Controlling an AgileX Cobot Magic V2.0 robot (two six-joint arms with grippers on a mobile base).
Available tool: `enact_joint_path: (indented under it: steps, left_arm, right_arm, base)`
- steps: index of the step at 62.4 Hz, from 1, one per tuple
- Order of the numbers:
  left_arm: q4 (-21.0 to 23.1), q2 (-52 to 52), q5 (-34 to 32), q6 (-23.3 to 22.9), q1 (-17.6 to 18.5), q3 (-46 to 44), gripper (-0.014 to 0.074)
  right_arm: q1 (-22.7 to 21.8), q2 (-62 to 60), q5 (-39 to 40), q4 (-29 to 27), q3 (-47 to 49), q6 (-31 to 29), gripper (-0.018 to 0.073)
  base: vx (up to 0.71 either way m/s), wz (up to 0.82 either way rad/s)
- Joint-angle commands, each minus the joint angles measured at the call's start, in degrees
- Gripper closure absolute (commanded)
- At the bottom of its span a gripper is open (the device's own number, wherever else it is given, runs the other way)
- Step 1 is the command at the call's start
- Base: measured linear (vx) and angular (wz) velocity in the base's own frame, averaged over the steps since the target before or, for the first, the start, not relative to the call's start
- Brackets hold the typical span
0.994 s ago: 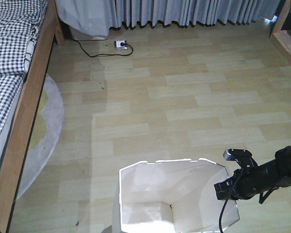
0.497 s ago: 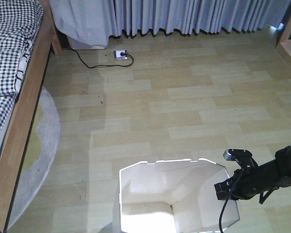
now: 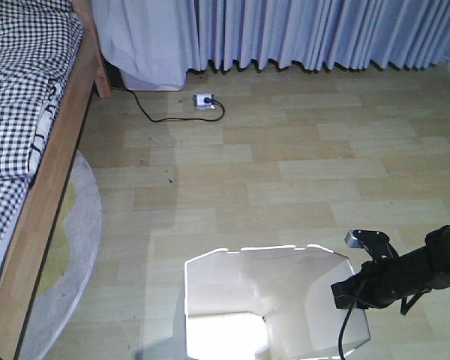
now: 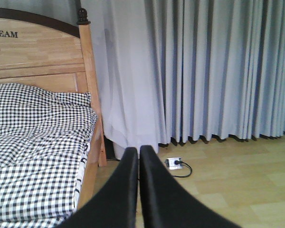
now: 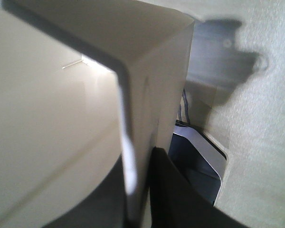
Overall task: Move trash bin to bedside with robot
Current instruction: 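Keep driving along the bed toward the curtains, bin held in right gripper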
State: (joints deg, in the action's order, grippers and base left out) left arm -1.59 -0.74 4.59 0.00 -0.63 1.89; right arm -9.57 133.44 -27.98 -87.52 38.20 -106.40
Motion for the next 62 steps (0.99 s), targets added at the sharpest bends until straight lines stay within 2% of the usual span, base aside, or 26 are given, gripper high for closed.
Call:
enact_joint_path:
  steps: [1, 31, 62]
  left_arm:
    - [0.54, -0.79, -4.27, -0.79, 0.35, 0.67, 0.0603]
    - [0.54, -0.79, -4.27, -0.79, 0.35, 0.67, 0.0603]
    - [0.54, -0.79, -4.27, -0.79, 0.35, 0.67, 0.0603]
  right_arm:
    - [-0.19, -3.62, -13.22, -0.12, 0.08, -0.05, 0.0564]
    - [-0.19, -3.62, -13.22, -0.12, 0.08, -0.05, 0.0564]
    - [-0.19, -3.62, -13.22, -0.12, 0.08, -0.05, 0.0564]
  base:
    - [0.28, 0.11]
    - [0.26, 0.1]
    - [0.23, -0.1]
